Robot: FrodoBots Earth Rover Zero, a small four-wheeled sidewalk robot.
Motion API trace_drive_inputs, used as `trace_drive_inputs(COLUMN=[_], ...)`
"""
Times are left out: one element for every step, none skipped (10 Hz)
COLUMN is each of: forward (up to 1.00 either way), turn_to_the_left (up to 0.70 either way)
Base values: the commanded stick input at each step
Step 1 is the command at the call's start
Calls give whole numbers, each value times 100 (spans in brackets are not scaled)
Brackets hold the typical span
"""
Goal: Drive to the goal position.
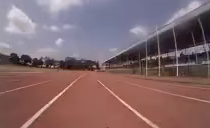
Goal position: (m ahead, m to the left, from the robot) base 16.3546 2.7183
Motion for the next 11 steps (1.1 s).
trace_drive_inputs(forward=[70,70,70,70,70,70,70,70,70,70,70], turn_to_the_left=[0,0,0,0,0,0,0,0,0,0,0])
